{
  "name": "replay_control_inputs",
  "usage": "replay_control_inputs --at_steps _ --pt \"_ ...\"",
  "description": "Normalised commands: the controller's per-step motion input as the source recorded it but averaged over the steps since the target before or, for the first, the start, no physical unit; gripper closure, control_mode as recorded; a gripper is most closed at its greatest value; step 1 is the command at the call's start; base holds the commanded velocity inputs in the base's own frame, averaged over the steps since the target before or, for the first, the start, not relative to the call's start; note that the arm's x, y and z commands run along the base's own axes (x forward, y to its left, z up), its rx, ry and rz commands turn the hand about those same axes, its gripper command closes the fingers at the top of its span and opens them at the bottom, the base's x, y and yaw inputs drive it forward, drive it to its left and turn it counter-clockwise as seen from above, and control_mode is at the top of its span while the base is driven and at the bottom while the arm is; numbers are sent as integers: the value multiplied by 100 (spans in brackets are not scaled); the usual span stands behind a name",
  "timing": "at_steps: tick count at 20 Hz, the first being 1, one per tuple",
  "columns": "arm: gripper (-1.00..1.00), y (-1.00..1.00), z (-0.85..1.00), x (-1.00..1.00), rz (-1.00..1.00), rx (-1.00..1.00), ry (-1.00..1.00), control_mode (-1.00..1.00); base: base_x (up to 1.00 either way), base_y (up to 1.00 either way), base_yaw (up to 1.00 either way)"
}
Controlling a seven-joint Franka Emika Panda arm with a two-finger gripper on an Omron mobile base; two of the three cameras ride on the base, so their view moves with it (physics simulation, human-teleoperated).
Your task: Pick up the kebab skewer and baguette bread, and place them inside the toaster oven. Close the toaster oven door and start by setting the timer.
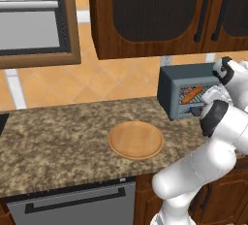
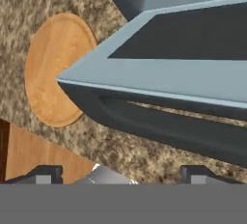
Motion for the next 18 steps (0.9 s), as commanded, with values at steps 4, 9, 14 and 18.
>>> replay_control_inputs --at_steps 4,9,14,18 --pt "-100 40 3 62 4 0 -45 -100 0 0 0" --pt "-100 40 -13 43 5 0 -43 -100 0 0 0" --pt "-100 32 -48 30 4 0 -28 -100 0 0 0" --pt "-100 31 -62 36 2 -1 -21 -100 0 0 0"
